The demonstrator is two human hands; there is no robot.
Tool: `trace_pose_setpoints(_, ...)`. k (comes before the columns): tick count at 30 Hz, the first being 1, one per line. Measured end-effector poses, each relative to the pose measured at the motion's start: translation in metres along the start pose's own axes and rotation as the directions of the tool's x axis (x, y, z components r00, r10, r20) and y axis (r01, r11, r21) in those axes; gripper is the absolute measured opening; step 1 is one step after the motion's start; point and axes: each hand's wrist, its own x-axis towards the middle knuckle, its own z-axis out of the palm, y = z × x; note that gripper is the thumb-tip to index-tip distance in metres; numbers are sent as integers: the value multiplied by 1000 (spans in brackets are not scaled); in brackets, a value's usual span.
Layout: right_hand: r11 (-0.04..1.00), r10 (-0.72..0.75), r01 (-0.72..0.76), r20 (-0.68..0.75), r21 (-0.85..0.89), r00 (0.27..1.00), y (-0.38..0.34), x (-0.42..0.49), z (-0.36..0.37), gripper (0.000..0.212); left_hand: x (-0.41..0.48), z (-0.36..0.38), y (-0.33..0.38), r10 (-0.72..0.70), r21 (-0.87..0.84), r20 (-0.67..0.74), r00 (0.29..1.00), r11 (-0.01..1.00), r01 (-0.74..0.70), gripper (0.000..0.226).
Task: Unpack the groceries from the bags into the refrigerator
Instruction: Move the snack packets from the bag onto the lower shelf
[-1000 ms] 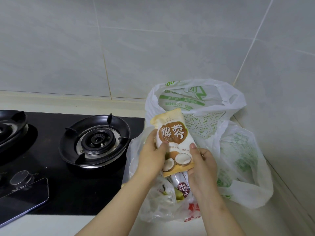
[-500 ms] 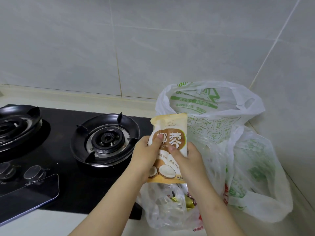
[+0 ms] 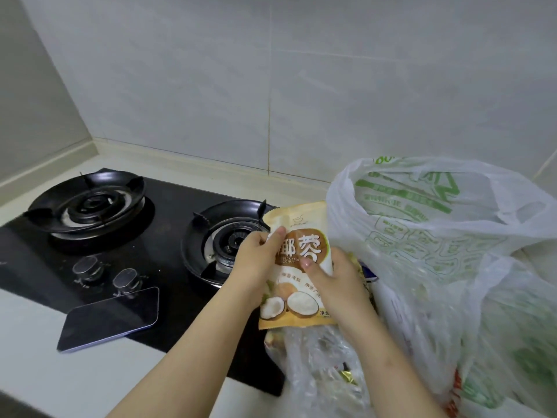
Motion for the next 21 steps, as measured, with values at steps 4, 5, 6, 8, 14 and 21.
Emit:
trace_pose_setpoints(4,1000,-9,12,129,-26,992,0,-3,1,7,-3,-13,1,-44,-90,-22,999,995,42,28)
trace_pose_setpoints(5,999,-14,18,154,-27,988,-1,-4,1,8,-5,-16,1,-47,-102,-38,998,994,43,27)
trace_pose_setpoints(6,1000,-17,21,173,-22,985,0,-5,2,9,-6,-19,-1,-46,-106,-59,997,994,39,25)
trace_pose_setpoints(8,1000,-18,17,210,9,978,1,-6,3,11,-12,-23,-2,-52,-126,-103,993,991,38,22)
trace_pose_setpoints(14,998,-20,37,362,-41,932,1,-10,4,10,-32,-38,-9,-123,-253,-217,968,965,66,13)
trace_pose_setpoints(21,994,-54,99,616,-40,786,-3,-28,10,5,-87,-69,-20,-193,-360,-328,925,931,67,24)
